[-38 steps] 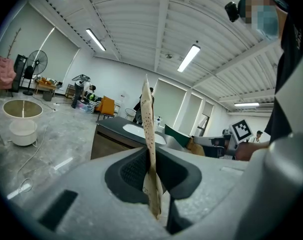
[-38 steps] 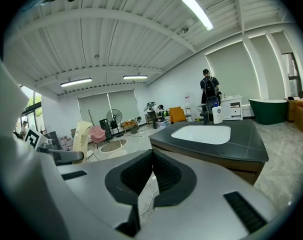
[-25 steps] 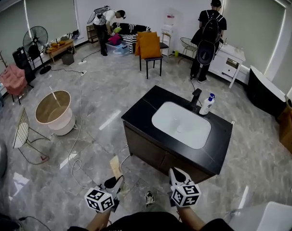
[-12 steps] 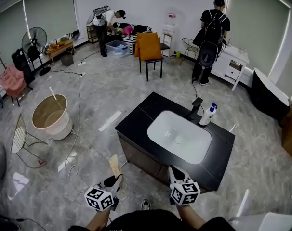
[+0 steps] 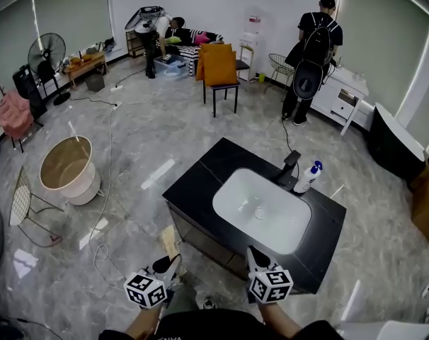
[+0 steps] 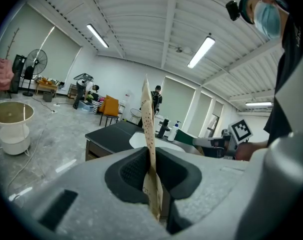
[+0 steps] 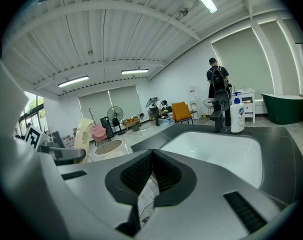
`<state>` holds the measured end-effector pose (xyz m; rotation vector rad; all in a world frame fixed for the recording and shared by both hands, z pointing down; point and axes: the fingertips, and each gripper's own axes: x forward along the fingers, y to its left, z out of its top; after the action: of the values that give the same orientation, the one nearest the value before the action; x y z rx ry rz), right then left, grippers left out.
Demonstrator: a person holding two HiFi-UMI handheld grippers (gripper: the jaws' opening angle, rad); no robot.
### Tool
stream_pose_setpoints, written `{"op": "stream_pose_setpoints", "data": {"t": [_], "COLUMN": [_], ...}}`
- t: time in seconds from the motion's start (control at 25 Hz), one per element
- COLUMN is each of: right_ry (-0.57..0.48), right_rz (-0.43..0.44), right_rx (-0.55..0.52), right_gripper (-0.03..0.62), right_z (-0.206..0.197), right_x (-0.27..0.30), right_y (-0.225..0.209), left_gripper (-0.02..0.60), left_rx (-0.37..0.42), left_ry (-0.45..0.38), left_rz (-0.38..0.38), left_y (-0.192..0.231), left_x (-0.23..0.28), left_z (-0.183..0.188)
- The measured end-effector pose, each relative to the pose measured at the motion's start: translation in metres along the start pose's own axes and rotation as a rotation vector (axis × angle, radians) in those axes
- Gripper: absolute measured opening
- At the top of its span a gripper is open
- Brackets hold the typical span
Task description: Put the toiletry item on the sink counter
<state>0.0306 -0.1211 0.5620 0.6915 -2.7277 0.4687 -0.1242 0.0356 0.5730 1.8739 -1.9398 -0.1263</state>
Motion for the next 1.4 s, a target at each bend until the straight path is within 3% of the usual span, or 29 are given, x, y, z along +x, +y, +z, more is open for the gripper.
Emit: {"op": "stream_pose_setpoints", "data": {"t": [0.16,0.84,1.24,1.4], "right_ry": [-0.011,-0.041,-0.114,-0.093], "right_rz": [-0.040,-0.271,-0.444,-0.488], "right_rx": [0.010,0.095,0.179,0.198], "right_gripper": [0.000,0.000,0.000,0.000], "right_z": [0.011,0.052,0.059,0.048], "right_x": [0.020,0.121,0.141,0.139], "right_y": [-0.003,-0.006,-0.007,-0.006], "left_gripper": [0.037,0.037,0.037,0.037], "left_rx": [-0.003,0.083,0.152,0.188], "left_ry": [0.023,0.146,0.226,0.235], "left_rz": [-0.028,-0.312,-0.437,-0.446], "left_y": [0.025,0.115,0.160,0.171], "left_x": [0.021,0.135,0.182,0.204], "left_z": [0.012,0.090,0.108,0.106]}}
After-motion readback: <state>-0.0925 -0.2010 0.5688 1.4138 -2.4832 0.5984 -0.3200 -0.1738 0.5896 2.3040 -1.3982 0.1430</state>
